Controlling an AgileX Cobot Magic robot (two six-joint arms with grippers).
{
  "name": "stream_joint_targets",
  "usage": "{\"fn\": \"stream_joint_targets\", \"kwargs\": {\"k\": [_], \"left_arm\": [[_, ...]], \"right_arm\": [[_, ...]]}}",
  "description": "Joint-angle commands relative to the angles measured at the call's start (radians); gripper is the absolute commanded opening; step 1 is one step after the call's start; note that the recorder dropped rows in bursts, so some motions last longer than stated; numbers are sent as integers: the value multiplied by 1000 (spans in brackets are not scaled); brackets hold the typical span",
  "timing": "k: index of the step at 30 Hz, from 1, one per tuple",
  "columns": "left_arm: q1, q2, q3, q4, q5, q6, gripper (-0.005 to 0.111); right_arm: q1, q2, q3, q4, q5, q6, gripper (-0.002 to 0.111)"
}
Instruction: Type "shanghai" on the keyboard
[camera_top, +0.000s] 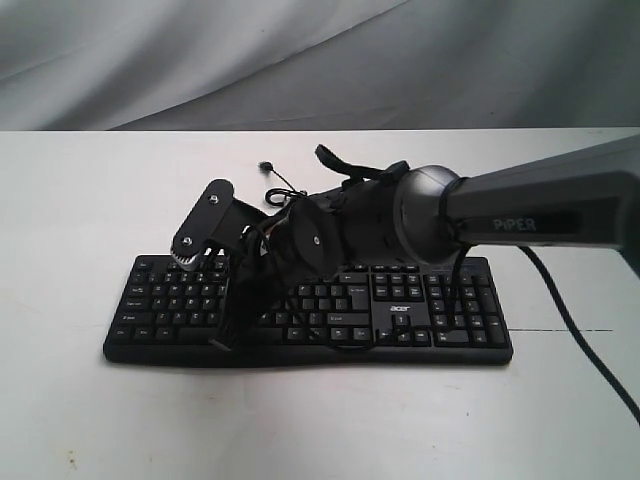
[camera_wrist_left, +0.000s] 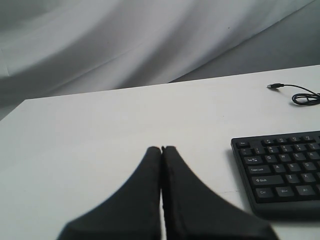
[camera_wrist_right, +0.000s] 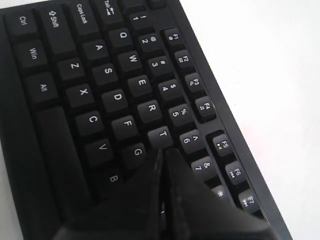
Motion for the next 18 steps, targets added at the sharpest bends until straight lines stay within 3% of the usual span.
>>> {"fn": "stream_joint_targets", "kwargs": {"k": [1,18], "left_arm": [[-7,-4,5,-2,-10,-4,0],[-7,-4,5,-2,-10,-4,0]], "right_arm": [[-8,9,4,-1,-12,5,0],[-8,26,4,6,-14,5,0]]}}
